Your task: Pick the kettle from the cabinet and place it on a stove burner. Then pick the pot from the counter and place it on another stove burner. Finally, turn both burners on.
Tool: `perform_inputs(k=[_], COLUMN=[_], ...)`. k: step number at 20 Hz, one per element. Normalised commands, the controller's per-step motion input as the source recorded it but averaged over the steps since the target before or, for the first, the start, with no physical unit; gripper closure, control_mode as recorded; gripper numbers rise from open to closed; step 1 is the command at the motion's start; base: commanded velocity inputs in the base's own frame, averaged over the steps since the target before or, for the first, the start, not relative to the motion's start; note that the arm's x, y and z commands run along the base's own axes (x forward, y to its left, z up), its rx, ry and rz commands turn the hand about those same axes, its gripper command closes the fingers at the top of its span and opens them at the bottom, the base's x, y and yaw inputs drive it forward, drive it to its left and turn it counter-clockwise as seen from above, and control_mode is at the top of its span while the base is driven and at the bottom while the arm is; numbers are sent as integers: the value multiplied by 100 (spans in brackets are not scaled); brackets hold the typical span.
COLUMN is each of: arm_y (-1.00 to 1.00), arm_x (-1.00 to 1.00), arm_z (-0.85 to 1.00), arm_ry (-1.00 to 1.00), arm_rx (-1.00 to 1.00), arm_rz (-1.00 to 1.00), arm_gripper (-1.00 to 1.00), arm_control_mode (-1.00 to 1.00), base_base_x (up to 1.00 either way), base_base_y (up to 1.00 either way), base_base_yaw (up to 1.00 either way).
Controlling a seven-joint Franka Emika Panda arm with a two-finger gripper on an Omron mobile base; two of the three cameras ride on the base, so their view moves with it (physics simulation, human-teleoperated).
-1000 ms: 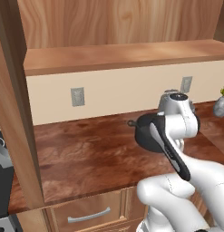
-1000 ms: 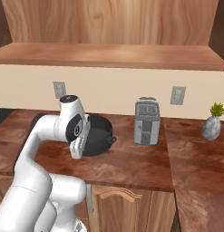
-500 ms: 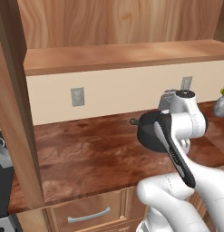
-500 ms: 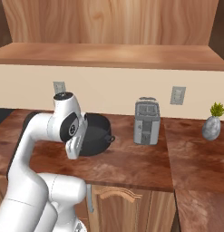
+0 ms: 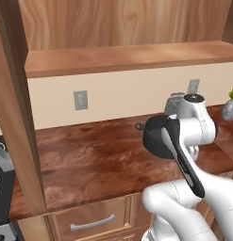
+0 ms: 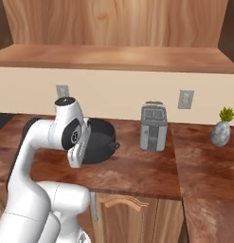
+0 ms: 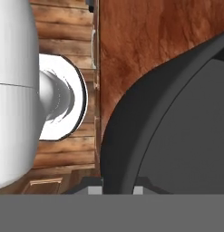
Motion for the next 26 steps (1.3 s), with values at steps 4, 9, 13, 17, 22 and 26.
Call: perform_inputs(k=[4, 9, 13, 17, 22, 26], arm_y=[0, 0, 0, 0, 0, 0], arm_x=[0, 0, 0, 0, 0, 0], arm_z=[0, 0, 0, 0, 0, 0], arm_ry=[0, 0, 0, 0, 0, 0], arm_rx=[0, 0, 0, 0, 0, 0], arm_rz=[0, 0, 0, 0, 0, 0], arm_gripper=[100, 100, 100, 100, 100, 100], arm_control_mode=[100, 100, 100, 100, 100, 100], base_base_x=[-78, -74, -70, -71, -75, -59], base_base_y=[17, 20, 24, 28, 41, 60], base_base_yaw=[0, 0, 0, 0, 0, 0])
